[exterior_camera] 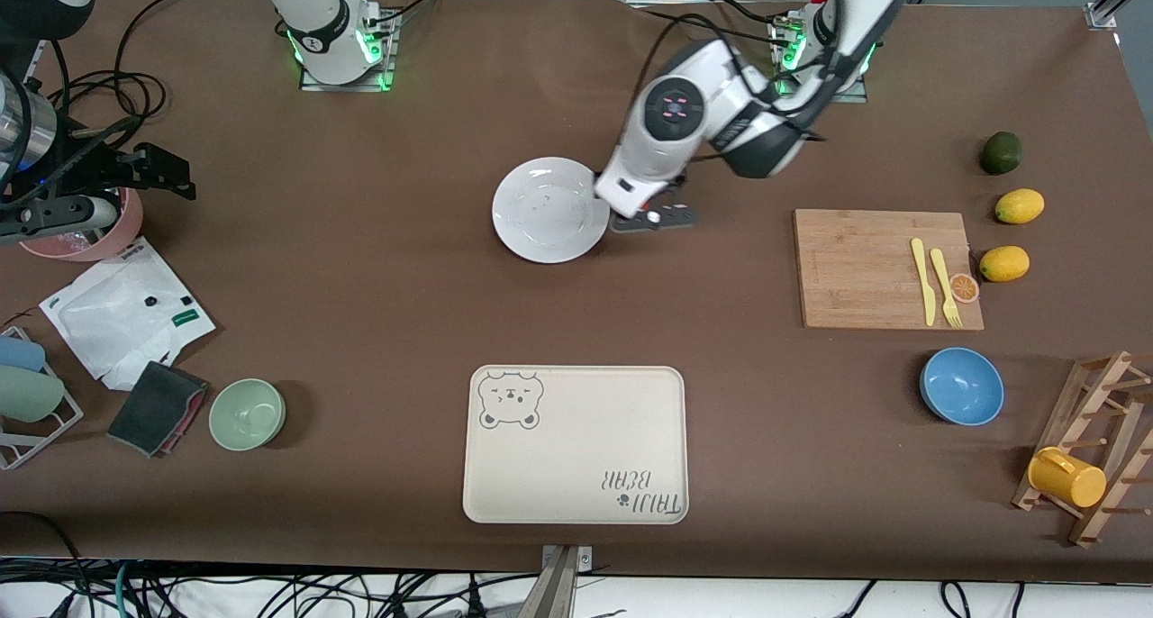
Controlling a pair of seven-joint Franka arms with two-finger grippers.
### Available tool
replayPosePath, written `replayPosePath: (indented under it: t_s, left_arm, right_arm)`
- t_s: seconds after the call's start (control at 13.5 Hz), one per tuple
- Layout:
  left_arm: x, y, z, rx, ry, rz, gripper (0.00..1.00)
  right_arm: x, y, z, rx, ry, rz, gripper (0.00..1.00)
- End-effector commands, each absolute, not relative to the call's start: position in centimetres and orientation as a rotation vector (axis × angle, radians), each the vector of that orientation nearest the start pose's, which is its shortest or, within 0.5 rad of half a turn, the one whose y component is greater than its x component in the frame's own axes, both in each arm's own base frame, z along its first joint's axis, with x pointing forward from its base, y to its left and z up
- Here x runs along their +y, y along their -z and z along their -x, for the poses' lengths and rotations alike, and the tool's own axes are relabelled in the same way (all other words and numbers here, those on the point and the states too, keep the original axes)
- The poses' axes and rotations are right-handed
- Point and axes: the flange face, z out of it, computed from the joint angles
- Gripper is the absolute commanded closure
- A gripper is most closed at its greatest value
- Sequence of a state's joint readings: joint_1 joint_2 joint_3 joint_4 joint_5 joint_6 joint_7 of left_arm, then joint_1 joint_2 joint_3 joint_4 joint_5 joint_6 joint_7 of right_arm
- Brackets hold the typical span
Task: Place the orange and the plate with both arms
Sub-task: 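Carry the orange with the left gripper and lower it onto the plate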
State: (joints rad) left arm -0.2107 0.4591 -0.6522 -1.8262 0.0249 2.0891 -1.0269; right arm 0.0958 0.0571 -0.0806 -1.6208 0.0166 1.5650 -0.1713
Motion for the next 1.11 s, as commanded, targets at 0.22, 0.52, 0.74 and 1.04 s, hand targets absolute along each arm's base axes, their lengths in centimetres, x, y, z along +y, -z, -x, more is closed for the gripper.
replayPosePath:
  t_s: [0.22,0.52,0.74,1.04]
  left_arm:
    - [-52.5,-23.9,-41.1,-0.545,-0.446,3.213,0.68]
    - [-54.3,-19.0,-39.3,-0.551,-0.324,3.210,0.64]
    - [-54.2,-19.2,-39.7,-0.556,-0.313,3.213,0.00]
    - [-52.9,-22.6,-41.6,-0.576,-0.272,3.203,0.00]
  right_arm:
    - [1.3,-57.0,-56.3,-0.294,-0.158,3.102,0.00]
    - [1.4,-57.0,-56.3,-0.296,-0.157,3.099,0.00]
    - [1.4,-57.2,-56.3,-0.296,-0.152,3.096,0.00]
    - [1.4,-56.9,-56.4,-0.296,-0.157,3.098,0.00]
